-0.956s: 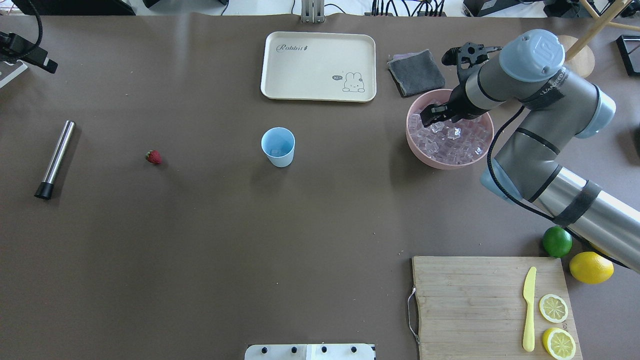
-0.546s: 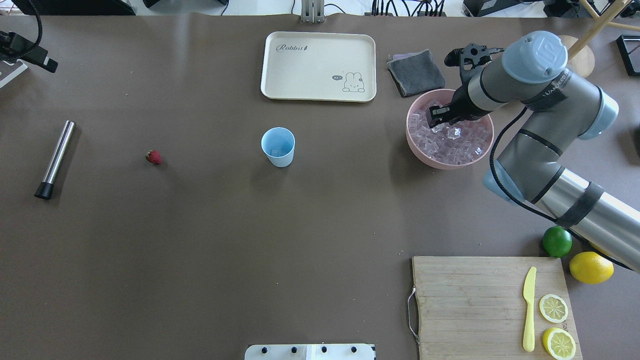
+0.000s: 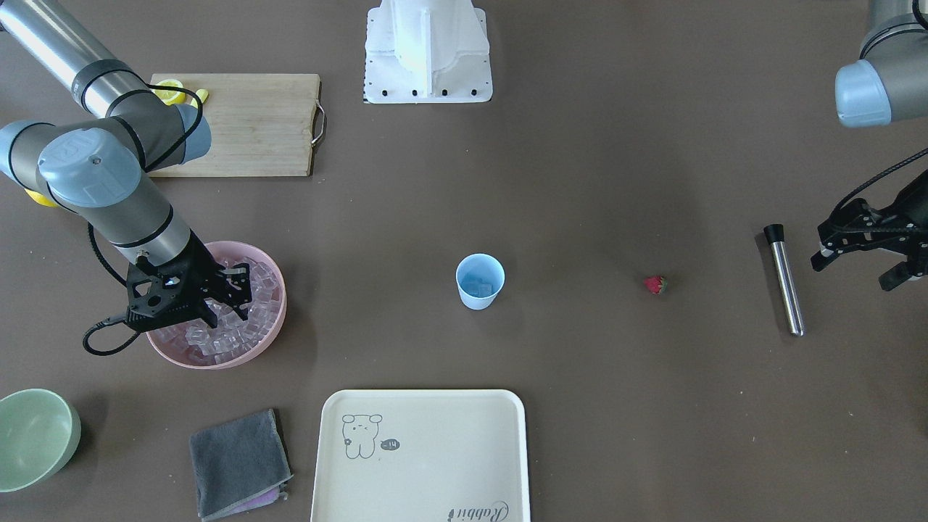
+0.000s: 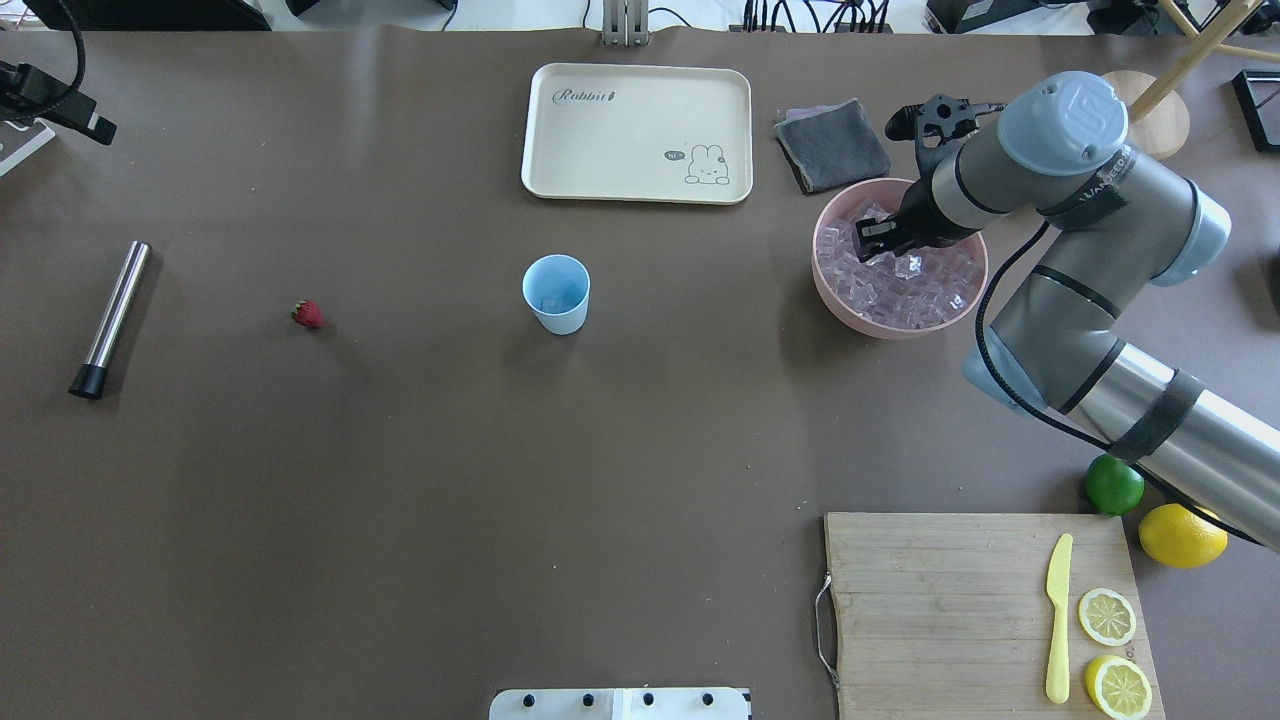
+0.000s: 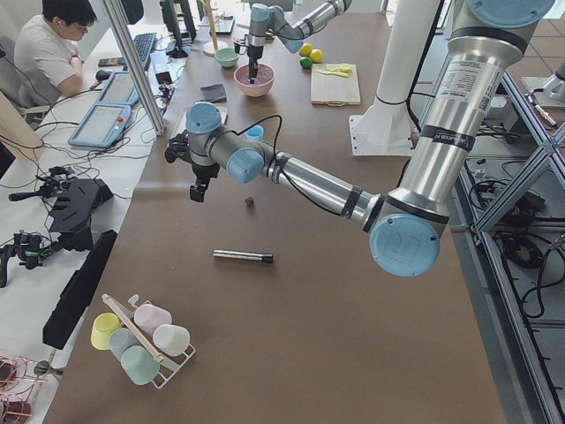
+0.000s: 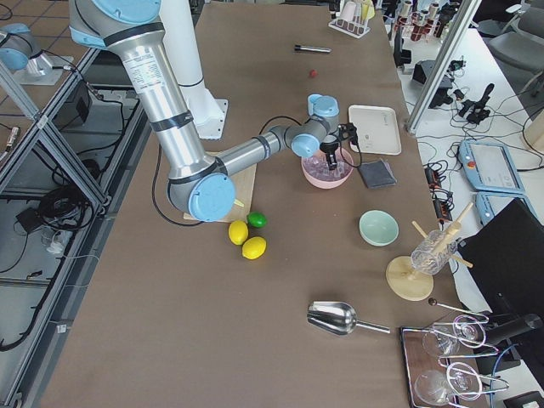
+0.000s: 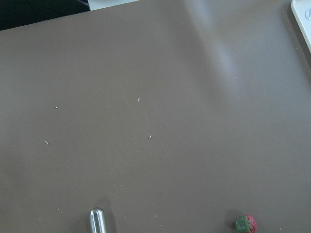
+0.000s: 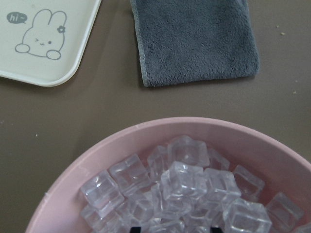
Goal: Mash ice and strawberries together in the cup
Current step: 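Lift the held ice cube out of the bowl with the right gripper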
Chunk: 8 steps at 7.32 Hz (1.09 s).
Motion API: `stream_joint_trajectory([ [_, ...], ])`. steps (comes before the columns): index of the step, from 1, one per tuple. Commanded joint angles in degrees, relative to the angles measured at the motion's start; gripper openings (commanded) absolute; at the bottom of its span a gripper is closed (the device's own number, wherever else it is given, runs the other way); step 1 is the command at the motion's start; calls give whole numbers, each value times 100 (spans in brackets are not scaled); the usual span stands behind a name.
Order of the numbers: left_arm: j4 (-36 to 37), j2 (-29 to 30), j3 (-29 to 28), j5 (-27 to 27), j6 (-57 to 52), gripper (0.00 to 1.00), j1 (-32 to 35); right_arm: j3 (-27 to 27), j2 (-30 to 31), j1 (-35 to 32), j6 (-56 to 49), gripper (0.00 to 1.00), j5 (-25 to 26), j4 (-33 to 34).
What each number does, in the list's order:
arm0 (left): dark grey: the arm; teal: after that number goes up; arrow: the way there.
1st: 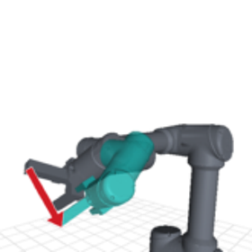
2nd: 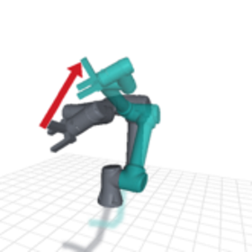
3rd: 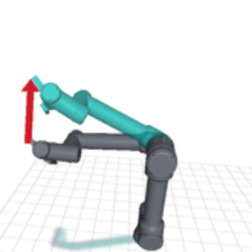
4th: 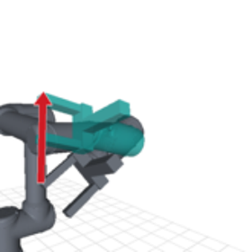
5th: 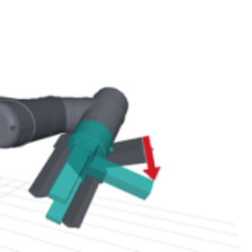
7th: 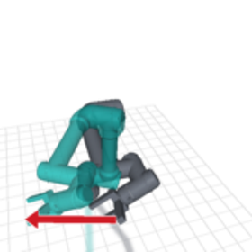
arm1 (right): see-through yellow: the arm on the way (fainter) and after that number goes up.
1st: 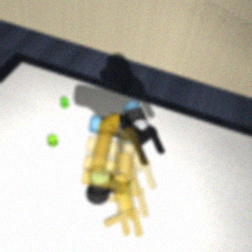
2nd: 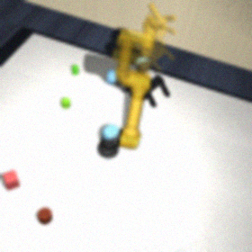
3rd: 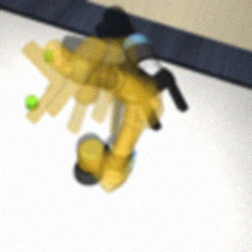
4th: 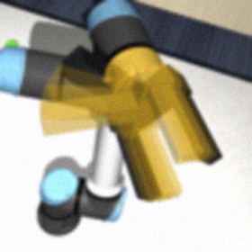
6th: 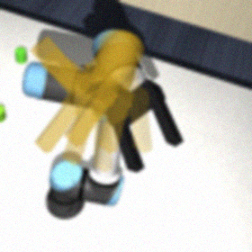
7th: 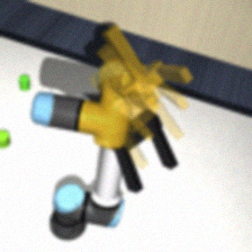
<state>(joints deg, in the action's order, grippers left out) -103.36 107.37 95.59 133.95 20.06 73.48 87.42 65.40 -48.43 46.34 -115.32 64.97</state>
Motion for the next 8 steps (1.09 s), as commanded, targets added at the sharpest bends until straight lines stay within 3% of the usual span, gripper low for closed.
stream_joint_trajectory([
  [1,0,-5,-15,0,-2,98,-9,-6,-28,17,7,28,27,7],
  [4,0,3,-23,0,-2,98,-9,239,-19,-183,146,6,-200,68],
  [5,0,3,-41,0,-11,98,-17,623,-71,-367,148,3,-532,652],
  [6,0,3,-41,0,-2,98,-18,1019,-307,-378,148,1,-518,1388],
  [8,9,3,-15,-9,-11,98,-79,1014,-1368,6,846,1,-204,2456],
])
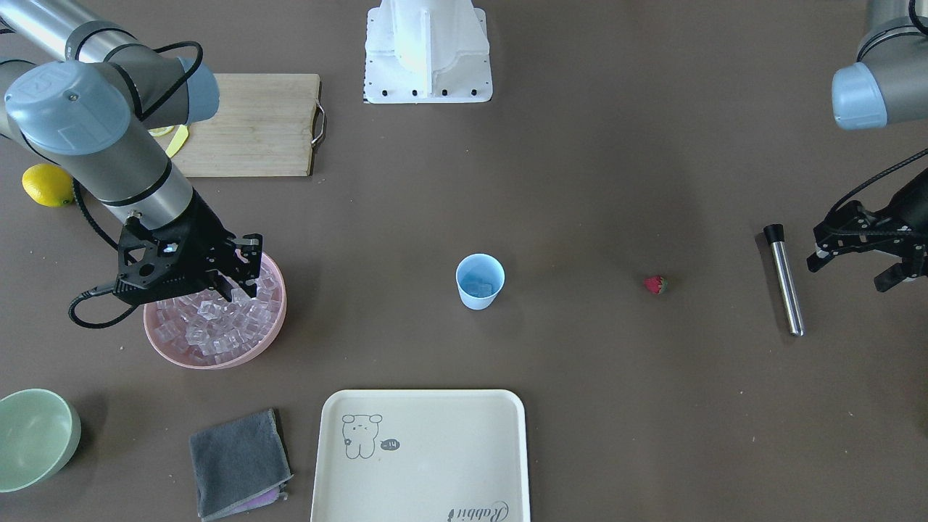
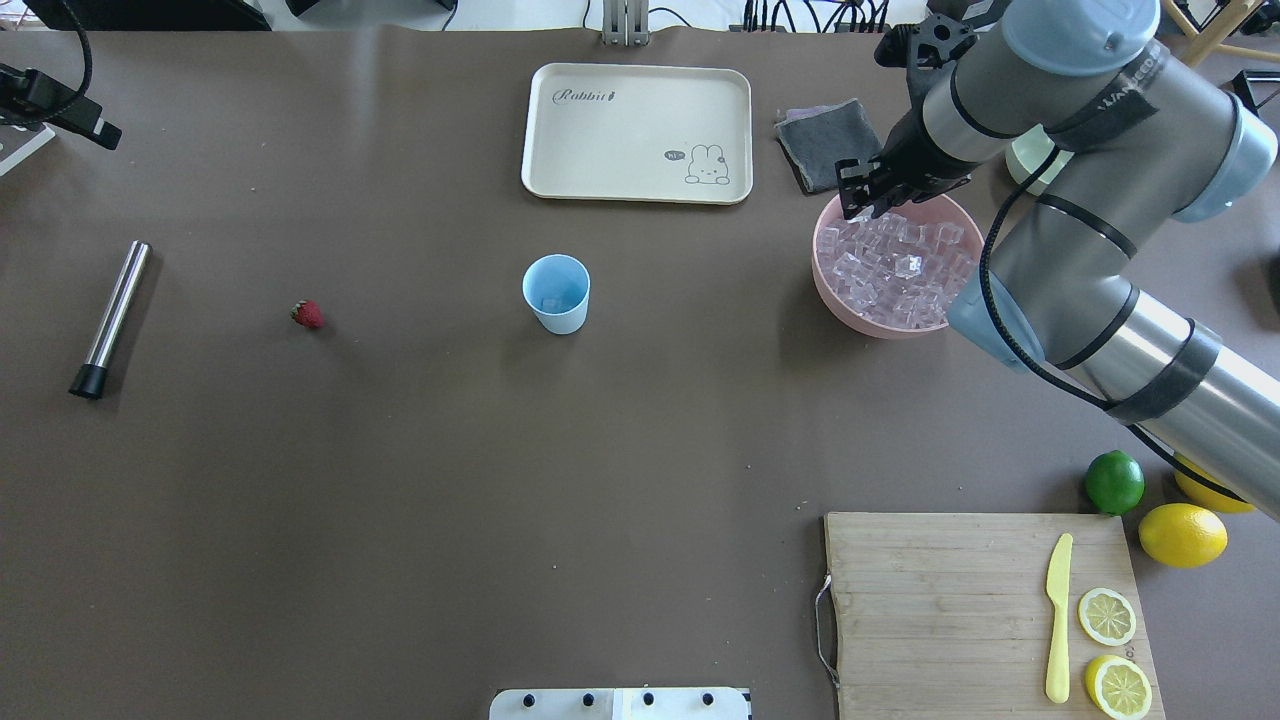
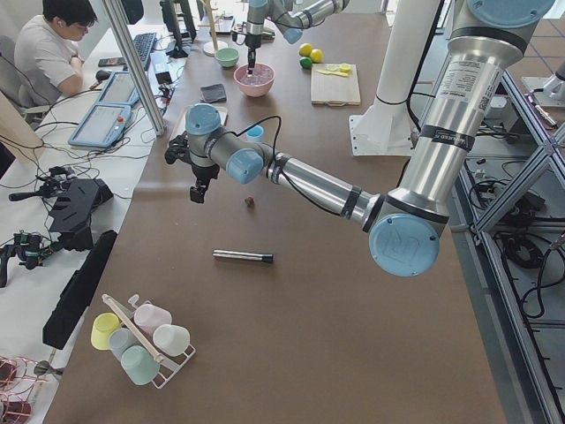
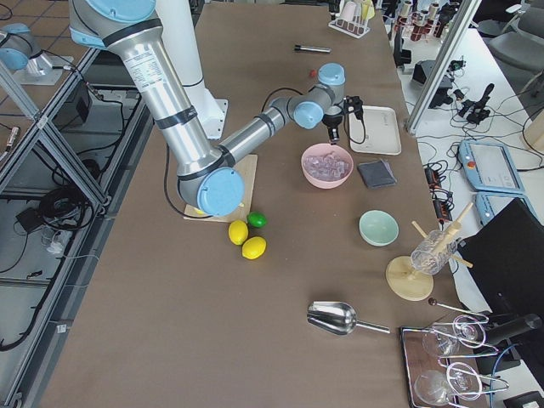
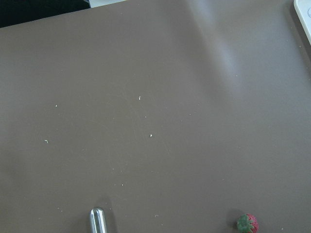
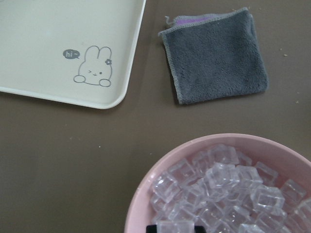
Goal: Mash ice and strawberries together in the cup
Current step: 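Carry the ice cube with the right gripper toward the light-blue cup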
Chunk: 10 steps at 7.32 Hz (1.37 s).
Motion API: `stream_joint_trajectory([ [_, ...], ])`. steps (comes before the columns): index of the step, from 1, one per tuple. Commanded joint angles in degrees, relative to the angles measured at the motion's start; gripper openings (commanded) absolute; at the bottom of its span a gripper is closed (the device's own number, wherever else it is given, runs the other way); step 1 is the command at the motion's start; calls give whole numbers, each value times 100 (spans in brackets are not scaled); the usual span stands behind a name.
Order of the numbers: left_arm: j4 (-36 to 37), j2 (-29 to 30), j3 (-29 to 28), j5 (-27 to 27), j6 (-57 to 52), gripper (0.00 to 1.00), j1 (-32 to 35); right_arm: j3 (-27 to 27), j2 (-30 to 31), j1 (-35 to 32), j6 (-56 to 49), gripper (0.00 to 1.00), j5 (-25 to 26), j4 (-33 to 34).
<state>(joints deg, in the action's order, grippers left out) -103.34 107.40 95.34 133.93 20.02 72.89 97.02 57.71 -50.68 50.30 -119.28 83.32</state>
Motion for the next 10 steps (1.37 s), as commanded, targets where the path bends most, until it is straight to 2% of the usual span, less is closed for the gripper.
stream_joint_trajectory([
  [1,7,9,-6,-7,-6,98,-29,-41,-977,730,1089,1,699,702],
  [2,-2,0,11,2,-6,98,-29,-295,-1390,1205,1601,1,1470,703],
  [3,-2,0,37,2,20,98,-37,-576,-1724,1479,1962,1,1617,703],
  [5,-11,0,38,-7,72,98,-177,-920,-1991,2286,2307,1,2615,633],
  [7,-116,-26,-6,-7,99,98,-292,-1472,-2438,2378,2423,1,2691,633],
  [8,-221,-122,20,-7,151,98,-292,-1519,-2448,2370,2423,1,2699,624],
  [10,-965,-333,3,-16,590,98,-493,-1528,-2440,2274,2432,1,2700,624],
])
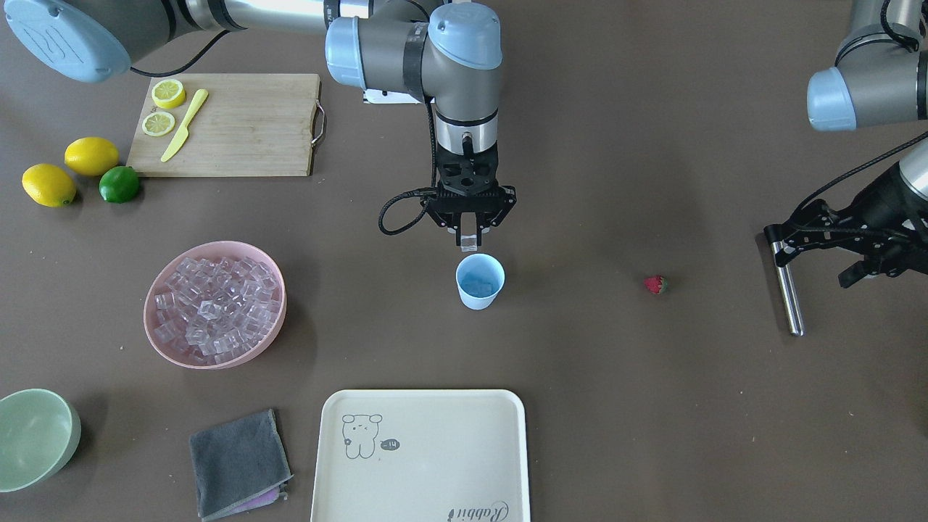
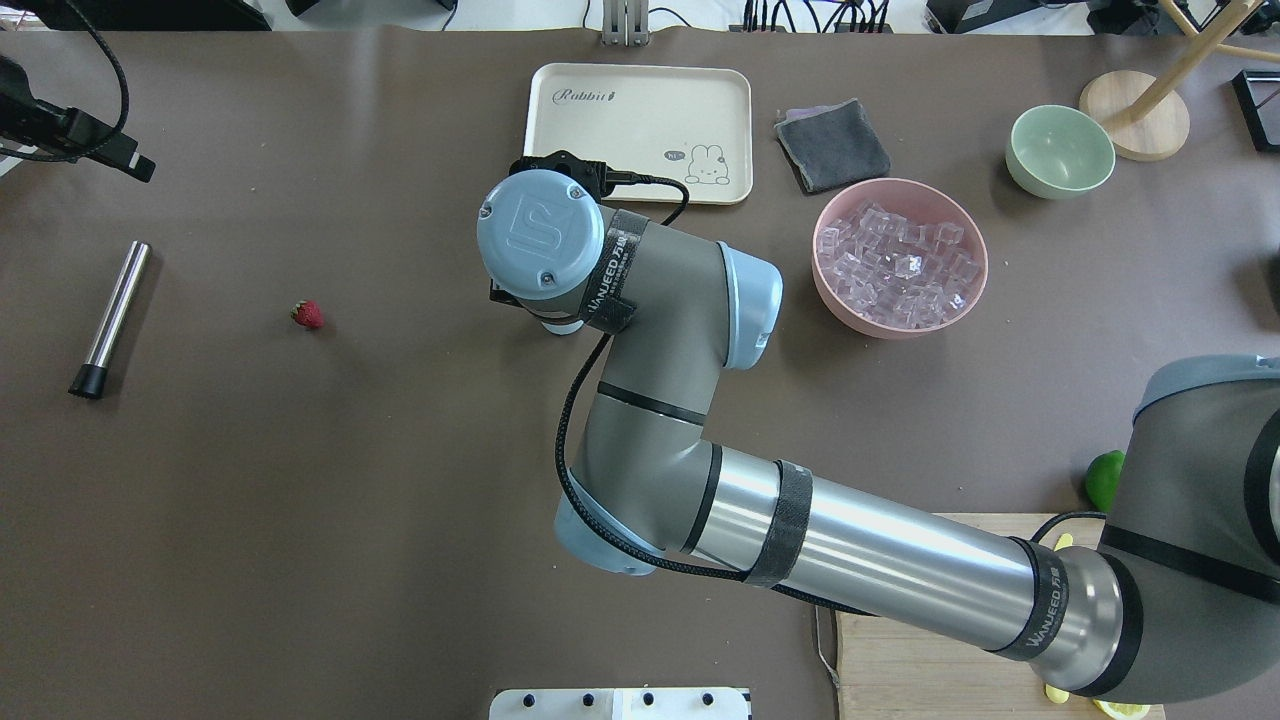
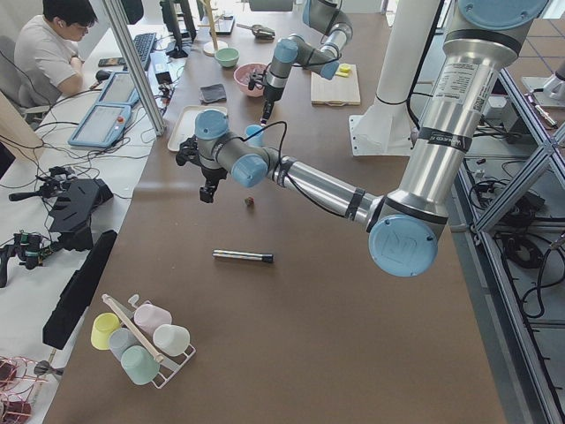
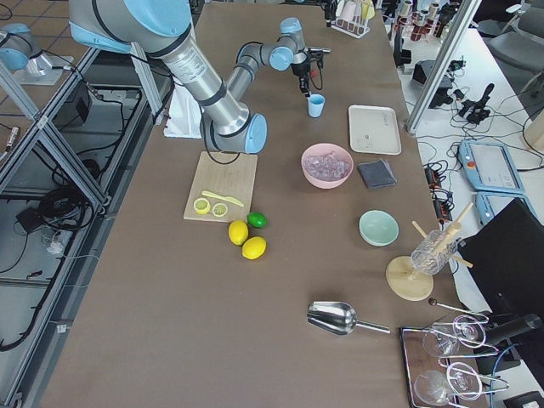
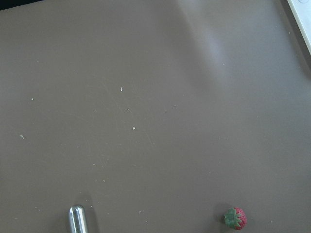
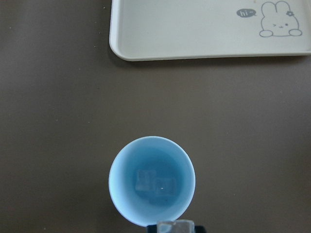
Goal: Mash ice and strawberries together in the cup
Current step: 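Carry the ice cube with the right gripper toward the light-blue cup, then open the right gripper over the light-blue cup to drop the ice cube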
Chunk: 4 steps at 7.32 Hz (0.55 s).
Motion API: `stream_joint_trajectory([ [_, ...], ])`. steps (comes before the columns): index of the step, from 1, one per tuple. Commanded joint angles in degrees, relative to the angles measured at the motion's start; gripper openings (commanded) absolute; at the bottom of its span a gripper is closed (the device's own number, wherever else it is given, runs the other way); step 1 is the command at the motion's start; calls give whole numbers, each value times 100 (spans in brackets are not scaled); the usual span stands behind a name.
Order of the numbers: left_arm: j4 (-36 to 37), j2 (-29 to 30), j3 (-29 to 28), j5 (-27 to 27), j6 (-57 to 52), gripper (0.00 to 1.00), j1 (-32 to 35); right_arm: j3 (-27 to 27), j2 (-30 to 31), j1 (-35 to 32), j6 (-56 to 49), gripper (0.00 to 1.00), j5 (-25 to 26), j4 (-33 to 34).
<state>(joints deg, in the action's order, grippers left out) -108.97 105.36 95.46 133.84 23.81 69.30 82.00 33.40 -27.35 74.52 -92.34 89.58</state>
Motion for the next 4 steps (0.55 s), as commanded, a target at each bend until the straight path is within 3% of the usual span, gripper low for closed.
stream_joint_trajectory([
  [1,-449,-130,-10,-102,221,98,-206,-26,-17,-95,19,2,6,-2],
  [4,-458,-130,16,-138,221,98,-294,-26,-9,-104,80,5,15,-2],
])
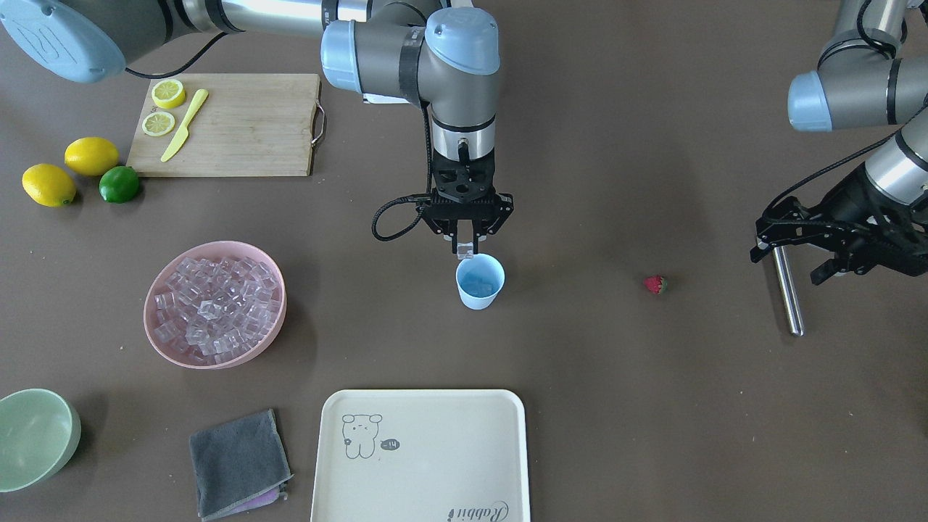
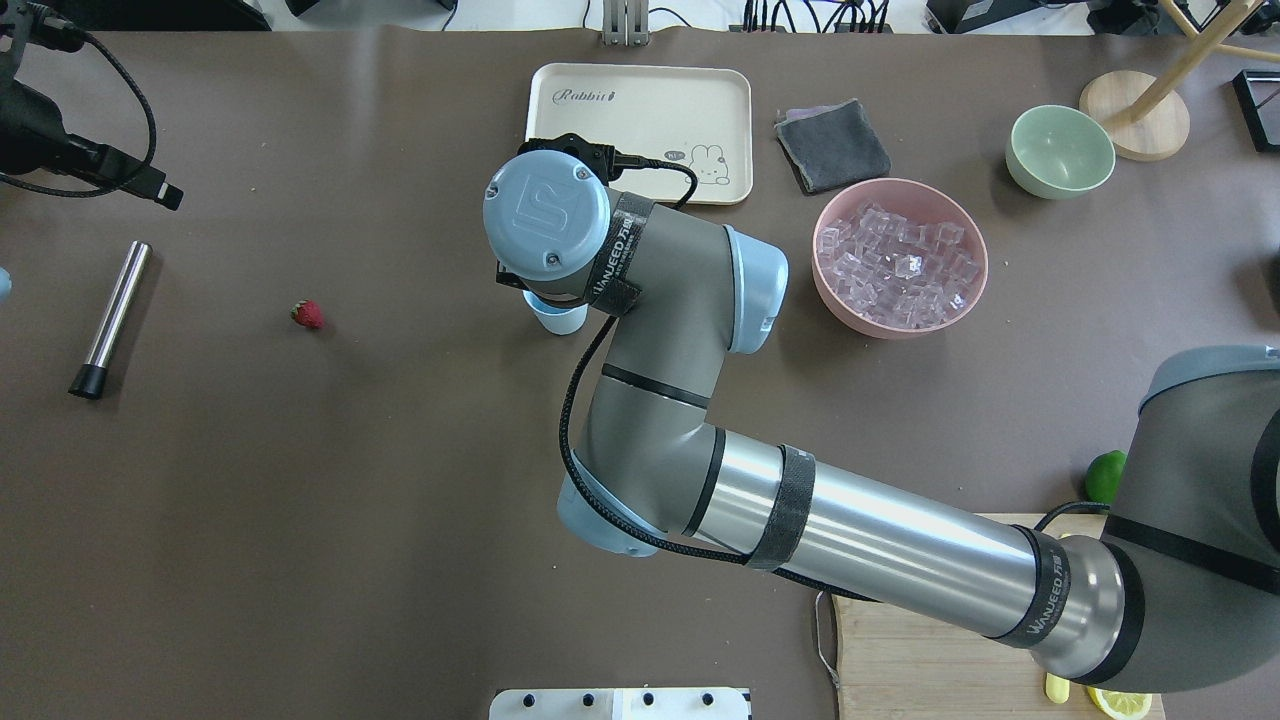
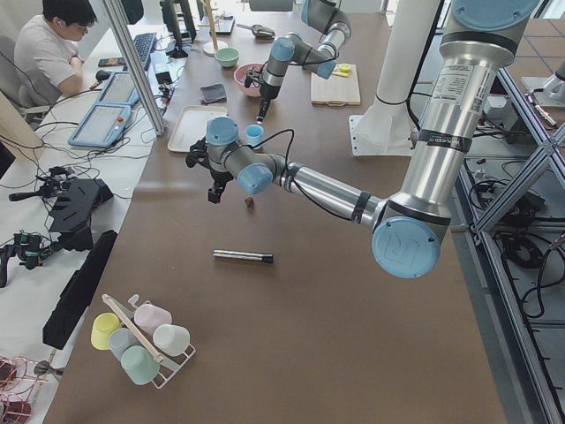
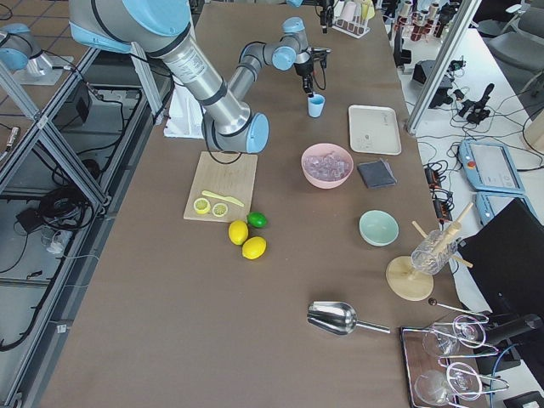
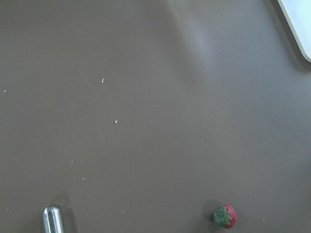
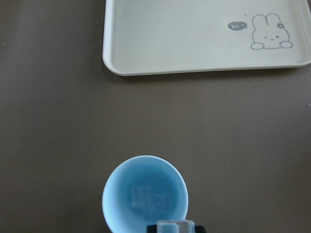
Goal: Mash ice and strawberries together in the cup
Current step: 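Open the right gripper over the light-blue cup to drop the ice cube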
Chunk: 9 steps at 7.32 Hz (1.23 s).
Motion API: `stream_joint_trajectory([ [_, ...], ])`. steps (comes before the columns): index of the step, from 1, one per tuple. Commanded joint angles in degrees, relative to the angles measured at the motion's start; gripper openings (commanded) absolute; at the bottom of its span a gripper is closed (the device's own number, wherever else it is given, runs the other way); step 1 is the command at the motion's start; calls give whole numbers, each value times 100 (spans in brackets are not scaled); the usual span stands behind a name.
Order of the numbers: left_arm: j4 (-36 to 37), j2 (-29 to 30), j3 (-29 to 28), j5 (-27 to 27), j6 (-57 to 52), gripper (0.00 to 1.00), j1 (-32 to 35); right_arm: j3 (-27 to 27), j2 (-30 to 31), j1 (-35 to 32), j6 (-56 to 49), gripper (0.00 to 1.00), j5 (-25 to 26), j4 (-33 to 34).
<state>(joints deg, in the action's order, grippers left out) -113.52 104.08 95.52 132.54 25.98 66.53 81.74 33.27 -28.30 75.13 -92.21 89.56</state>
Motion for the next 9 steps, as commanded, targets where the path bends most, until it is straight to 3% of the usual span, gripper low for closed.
stream_joint_trajectory([
  [1,-4,7,10,-8,-5,98,-17,0,-4,-18,19,7,1,-9],
  [3,-4,7,1,-8,-5,98,-17,-79,-13,-44,-7,9,71,-44],
  [4,-4,7,1,-17,-5,98,-17,-184,-22,-44,28,3,98,-296],
  [6,-4,7,1,-17,-5,98,-26,-237,-22,-44,37,3,228,-387],
  [7,-4,25,10,-17,-5,98,-26,-438,-39,-44,37,8,325,-674],
  [8,-4,34,1,-17,-5,98,-26,-614,-135,-44,37,19,326,-799],
  [9,-4,42,1,-17,-5,98,-26,-633,-145,-36,37,22,326,-800],
])
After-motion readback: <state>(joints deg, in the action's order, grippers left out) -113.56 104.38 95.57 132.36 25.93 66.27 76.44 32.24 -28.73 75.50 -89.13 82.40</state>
